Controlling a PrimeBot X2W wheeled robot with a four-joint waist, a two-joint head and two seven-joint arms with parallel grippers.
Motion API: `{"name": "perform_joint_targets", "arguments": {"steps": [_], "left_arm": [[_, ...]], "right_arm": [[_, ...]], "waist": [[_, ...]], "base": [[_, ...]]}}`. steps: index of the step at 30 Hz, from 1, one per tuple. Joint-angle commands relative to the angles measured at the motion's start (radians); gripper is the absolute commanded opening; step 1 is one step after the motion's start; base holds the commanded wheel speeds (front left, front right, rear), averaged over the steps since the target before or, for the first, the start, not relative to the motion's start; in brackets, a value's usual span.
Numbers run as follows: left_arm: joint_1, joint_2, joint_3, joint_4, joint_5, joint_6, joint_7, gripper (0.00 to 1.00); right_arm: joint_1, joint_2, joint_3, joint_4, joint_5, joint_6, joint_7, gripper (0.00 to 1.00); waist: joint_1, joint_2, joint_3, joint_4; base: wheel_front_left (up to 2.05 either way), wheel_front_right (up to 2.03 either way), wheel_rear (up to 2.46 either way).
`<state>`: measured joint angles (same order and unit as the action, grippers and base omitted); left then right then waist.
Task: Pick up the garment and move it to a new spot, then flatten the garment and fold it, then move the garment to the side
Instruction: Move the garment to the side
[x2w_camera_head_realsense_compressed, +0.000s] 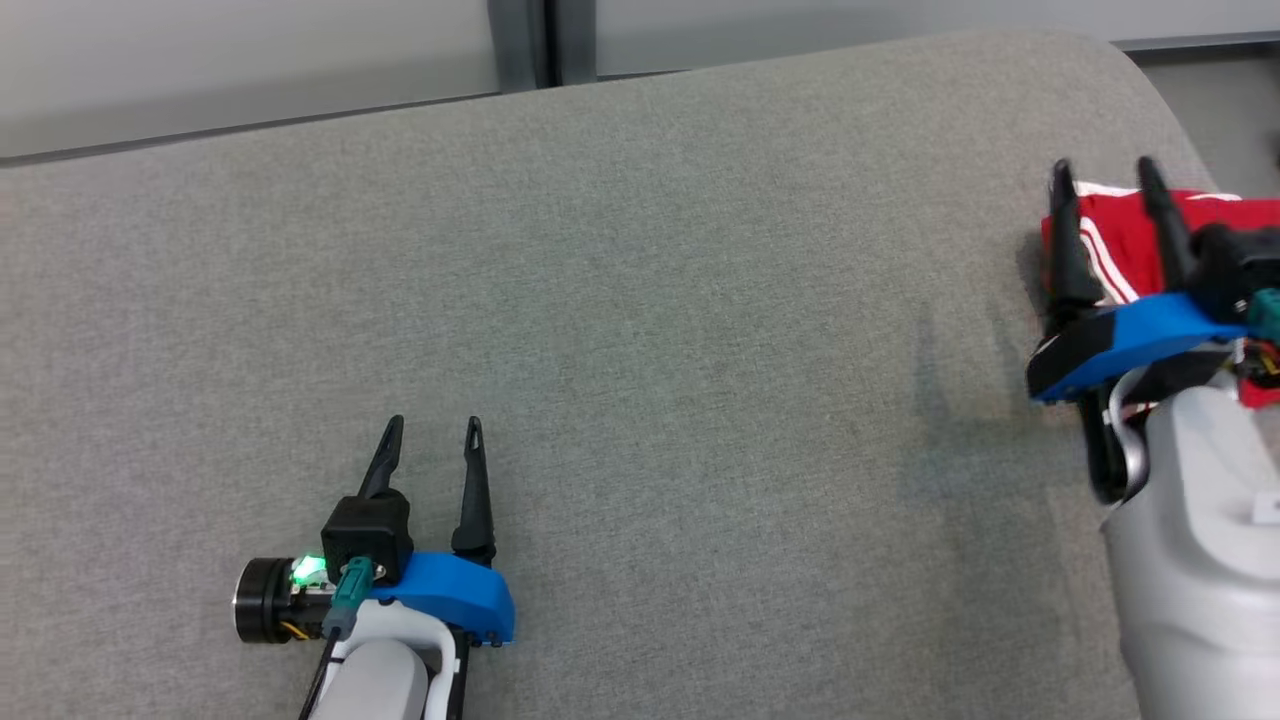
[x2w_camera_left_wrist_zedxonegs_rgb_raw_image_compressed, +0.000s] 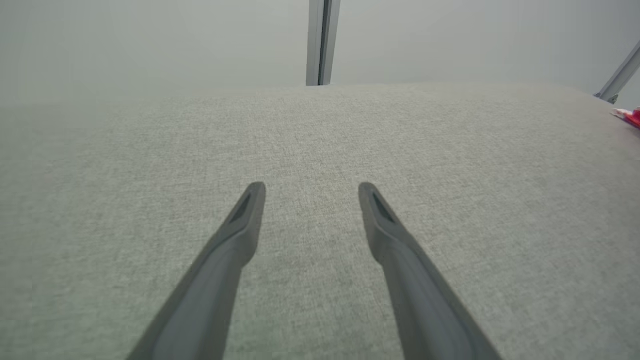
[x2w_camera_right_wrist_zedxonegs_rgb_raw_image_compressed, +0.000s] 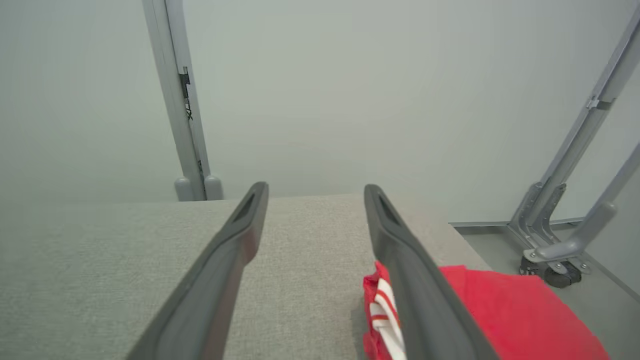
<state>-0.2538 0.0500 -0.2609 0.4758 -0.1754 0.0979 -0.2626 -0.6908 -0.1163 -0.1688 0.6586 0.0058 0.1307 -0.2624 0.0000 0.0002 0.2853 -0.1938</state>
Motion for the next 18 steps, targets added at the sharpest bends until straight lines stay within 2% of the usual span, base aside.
{"name": "perform_joint_targets", "arguments": {"steps": [1, 7, 18], "left_arm": [[0.006, 0.001, 0.010, -0.008, -0.005, 0.006, -0.003, 1.00], [0.025, 0.001, 0.037, -0.016, -0.010, 0.006, -0.003, 1.00], [0.066, 0.001, 0.067, -0.029, -0.042, 0.006, -0.003, 1.00]], "right_arm": [[0.040, 0.005, 0.022, -0.019, 0.022, 0.000, -0.003, 1.00], [0.166, 0.038, 0.120, -0.064, 0.087, 0.000, -0.003, 1.00], [0.316, 0.062, 0.167, -0.093, 0.080, 0.000, -0.003, 1.00]], "waist": [[0.0000, -0.0002, -0.004, 0.007], [0.0000, -0.0002, -0.033, 0.053], [0.0000, -0.0002, -0.110, 0.147]], "base": [[0.00, 0.00, 0.00], [0.00, 0.00, 0.00], [0.00, 0.00, 0.00]]}}
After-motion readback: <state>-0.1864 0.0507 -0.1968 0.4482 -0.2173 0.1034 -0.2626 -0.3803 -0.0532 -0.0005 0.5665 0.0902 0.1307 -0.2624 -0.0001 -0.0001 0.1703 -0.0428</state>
